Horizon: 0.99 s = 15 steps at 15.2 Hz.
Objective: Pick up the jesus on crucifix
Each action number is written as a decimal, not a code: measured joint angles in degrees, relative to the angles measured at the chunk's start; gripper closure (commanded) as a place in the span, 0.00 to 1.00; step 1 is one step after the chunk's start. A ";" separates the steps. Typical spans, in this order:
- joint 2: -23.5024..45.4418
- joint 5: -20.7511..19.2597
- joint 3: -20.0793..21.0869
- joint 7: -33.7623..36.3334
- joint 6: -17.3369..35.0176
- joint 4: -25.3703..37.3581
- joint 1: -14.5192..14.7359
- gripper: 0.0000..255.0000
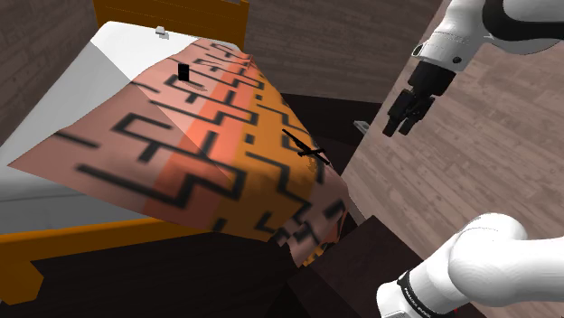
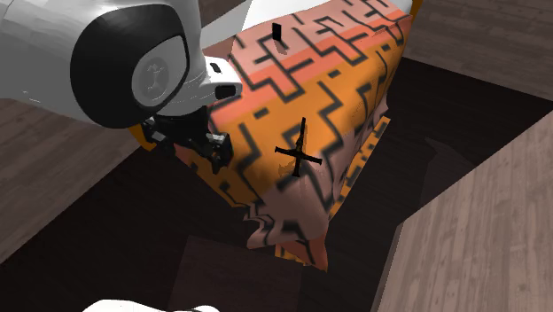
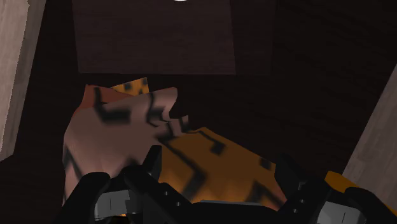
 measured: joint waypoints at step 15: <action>23.36 -1.46 -5.85 -9.84 18.55 3.90 -0.54 0.00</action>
